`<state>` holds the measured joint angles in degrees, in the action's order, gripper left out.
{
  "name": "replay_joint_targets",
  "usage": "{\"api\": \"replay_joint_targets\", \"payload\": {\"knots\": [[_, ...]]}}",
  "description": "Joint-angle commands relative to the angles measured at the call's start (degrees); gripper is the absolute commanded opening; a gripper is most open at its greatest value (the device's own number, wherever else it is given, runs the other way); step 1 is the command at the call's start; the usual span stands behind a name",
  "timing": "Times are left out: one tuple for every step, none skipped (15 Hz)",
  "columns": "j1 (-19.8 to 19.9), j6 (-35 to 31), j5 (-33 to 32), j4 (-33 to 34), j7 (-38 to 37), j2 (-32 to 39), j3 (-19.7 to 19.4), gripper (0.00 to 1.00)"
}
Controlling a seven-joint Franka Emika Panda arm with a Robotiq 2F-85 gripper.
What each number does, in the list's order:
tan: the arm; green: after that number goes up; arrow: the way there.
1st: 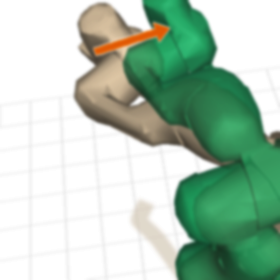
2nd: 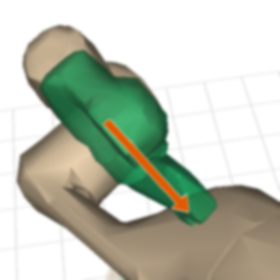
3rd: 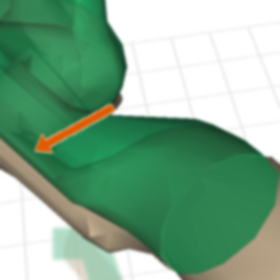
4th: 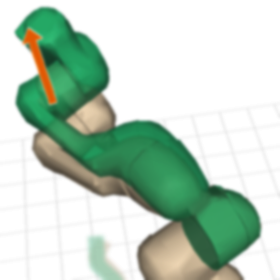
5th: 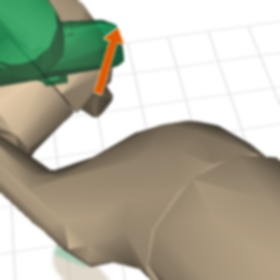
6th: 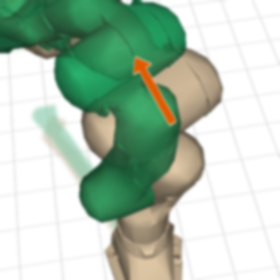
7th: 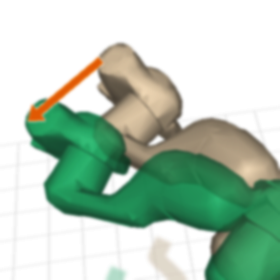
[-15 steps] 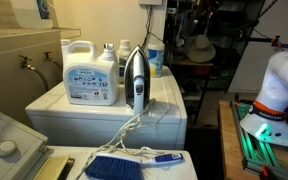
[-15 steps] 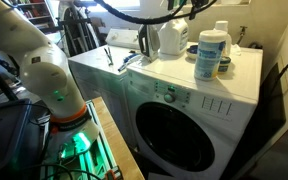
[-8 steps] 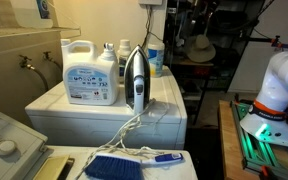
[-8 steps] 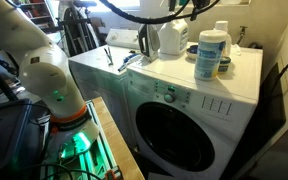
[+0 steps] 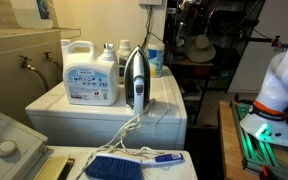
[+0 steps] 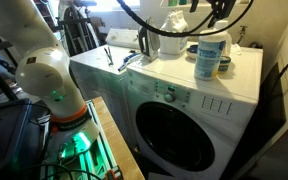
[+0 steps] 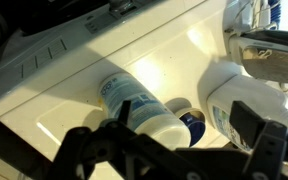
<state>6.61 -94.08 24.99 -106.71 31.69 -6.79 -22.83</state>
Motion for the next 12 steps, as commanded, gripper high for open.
{"api": "replay_joint_targets", "payload": {"knots": [[2.9, 2.4, 6.3, 5.6, 4.7, 7.1, 1.2, 1.0], [3.5, 3.1, 7.7, 6.9, 6.2, 8.6, 1.7, 1.0], [4.2, 3.3, 8.3, 8.2, 7.3, 10.2, 2.2, 1.0], [5.0, 3.8, 9.1, 9.4, 8.3, 11.6, 2.8, 1.0], [5.8, 4.2, 9.5, 10.5, 8.8, 12.8, 3.4, 1.0], [6.5, 4.7, 10.4, 11.7, 9.4, 14.1, 3.9, 1.0], [7.2, 4.5, 10.9, 12.6, 9.7, 15.1, 4.6, 1.0], [7.9, 4.5, 12.0, 13.6, 10.2, 16.1, 5.1, 1.0], [8.6, 3.8, 12.6, 14.4, 10.7, 16.9, 5.7, 1.0], [9.1, 3.3, 13.3, 15.1, 11.1, 17.7, 6.2, 1.0], [9.8, 3.9, 14.1, 16.0, 11.1, 18.6, 6.7, 1.0], [10.2, 3.9, 14.7, 16.6, 11.1, 19.4, 7.2, 1.0]]}}
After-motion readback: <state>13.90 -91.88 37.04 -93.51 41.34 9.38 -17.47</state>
